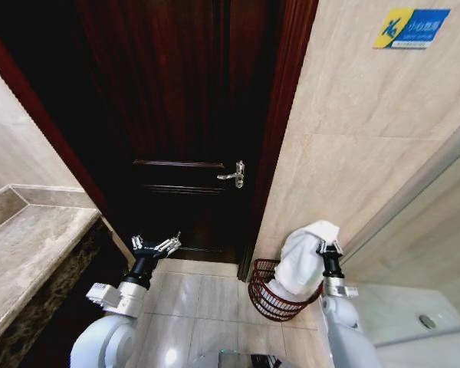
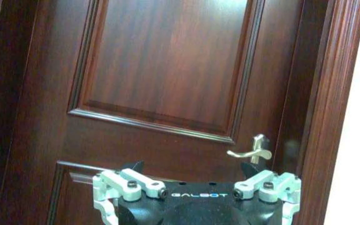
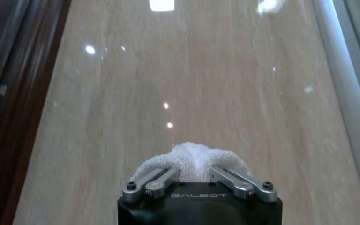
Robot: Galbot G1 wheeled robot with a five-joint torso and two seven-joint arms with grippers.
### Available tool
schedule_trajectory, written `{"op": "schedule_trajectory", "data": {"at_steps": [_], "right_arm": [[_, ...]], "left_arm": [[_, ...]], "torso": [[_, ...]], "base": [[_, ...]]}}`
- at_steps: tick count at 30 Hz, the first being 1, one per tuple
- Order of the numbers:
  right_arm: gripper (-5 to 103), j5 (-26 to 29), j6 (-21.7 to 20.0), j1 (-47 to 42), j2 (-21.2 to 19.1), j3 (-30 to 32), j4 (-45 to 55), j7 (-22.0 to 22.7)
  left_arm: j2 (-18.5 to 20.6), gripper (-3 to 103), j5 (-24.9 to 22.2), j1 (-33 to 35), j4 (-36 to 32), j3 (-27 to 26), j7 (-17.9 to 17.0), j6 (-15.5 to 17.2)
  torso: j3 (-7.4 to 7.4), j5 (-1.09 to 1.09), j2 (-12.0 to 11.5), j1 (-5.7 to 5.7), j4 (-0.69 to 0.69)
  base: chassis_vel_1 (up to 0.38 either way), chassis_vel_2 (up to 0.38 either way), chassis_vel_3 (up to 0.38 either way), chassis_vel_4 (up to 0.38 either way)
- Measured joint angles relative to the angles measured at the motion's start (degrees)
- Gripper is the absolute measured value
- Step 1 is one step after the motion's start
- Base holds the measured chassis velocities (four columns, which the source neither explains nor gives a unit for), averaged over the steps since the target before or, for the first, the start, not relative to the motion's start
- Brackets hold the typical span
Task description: Discard the used towel into the hamper.
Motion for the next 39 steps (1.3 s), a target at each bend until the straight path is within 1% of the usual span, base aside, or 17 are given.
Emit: {"op": "schedule_trajectory", "data": {"at_steps": [4, 6, 12, 25, 32, 34, 36, 37, 38, 39], "right_arm": [[5, 0.4, 0.1, 0.4, 0.1, -0.5, -3.0, 0.0], [5, 0.3, 0.1, 0.5, 0.4, -0.7, -4.0, 0.7], [5, -1.1, 0.1, 1.0, 0.8, -1.7, -7.1, 1.3], [5, -2.9, 0.0, 4.1, 2.0, -1.9, -15.9, 0.5], [5, -3.9, -0.1, 6.8, 3.4, -1.8, -24.0, 0.3], [5, -4.0, -0.1, 7.1, 3.4, -1.8, -24.9, 0.3], [5, -4.7, -0.1, 7.9, 3.4, -1.9, -26.9, 0.4], [5, -5.8, -0.3, 8.1, 3.5, -1.8, -27.3, 0.8], [5, -8.0, -1.4, 8.2, 3.6, -1.4, -27.5, 1.9], [5, -8.0, -1.4, 8.2, 3.6, -1.4, -27.5, 1.9]], "left_arm": [[0.0, 100, 0.0, 0.0, 0.0, 0.0, 0.0, 0.0], [0.0, 100, 0.0, 0.0, 0.0, 0.0, 0.0, 0.0], [0.0, 100, 0.0, 0.0, 0.0, 0.0, 0.0, 0.0], [0.0, 100, 0.0, 0.0, 0.0, 0.0, 0.0, 0.0], [0.0, 100, 0.0, 0.0, 0.0, 0.0, 0.0, 0.0], [0.0, 100, 0.0, 0.0, 0.0, 0.0, 0.0, 0.0], [0.0, 100, 0.0, 0.0, 0.0, 0.0, 0.0, 0.0], [0.0, 100, 0.0, 0.0, 0.0, 0.0, 0.0, 0.0], [0.0, 100, 0.0, 0.0, 0.0, 0.0, 0.0, 0.0], [0.0, 100, 0.0, 0.0, 0.0, 0.0, 0.0, 0.0]], "torso": [[0.0, -0.01, 0.0, 0.0, -0.01], [0.0, 0.0, 0.0, 0.0, 0.0], [0.0, -0.01, 0.0, 0.0, 0.0], [0.0, -0.01, 0.0, 0.0, 0.0], [0.0, -0.01, 0.0, 0.0, 0.0], [0.0, -0.01, 0.0, 0.0, 0.0], [0.0, 0.0, 0.0, 0.0, 0.0], [0.0, -0.01, 0.0, 0.0, 0.0], [0.0, -0.01, 0.0, 0.0, 0.0], [0.0, -0.01, 0.0, 0.0, 0.0]], "base": [[0.0, 0.0, 0.0, 0.0], [0.0, 0.0, 0.0, 0.0], [0.0, 0.0, 0.0, 0.0], [0.0, 0.0, 0.0, 0.0], [0.0, 0.0, 0.0, 0.0], [0.0, 0.0, 0.0, 0.0], [0.0, 0.0, 0.0, 0.0], [0.0, 0.0, 0.0, 0.0], [0.0, 0.0, 0.0, 0.0], [0.0, 0.0, 0.0, 0.0]]}}
